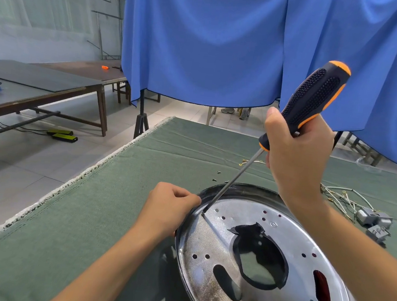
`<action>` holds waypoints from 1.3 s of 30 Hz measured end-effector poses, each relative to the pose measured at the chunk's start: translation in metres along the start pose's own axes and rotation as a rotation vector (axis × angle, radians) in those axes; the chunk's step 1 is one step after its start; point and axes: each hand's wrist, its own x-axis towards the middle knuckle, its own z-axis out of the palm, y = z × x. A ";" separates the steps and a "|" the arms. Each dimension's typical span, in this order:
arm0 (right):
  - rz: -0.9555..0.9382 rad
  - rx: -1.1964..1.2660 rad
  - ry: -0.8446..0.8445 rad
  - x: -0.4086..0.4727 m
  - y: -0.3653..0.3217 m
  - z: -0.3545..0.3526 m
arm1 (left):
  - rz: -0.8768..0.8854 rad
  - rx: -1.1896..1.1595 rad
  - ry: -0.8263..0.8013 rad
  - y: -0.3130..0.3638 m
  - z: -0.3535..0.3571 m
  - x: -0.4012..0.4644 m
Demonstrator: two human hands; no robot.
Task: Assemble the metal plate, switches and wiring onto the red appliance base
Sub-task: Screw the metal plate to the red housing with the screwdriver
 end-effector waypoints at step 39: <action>0.338 0.092 -0.591 0.010 -0.027 0.004 | 0.047 0.044 0.043 -0.002 0.000 0.003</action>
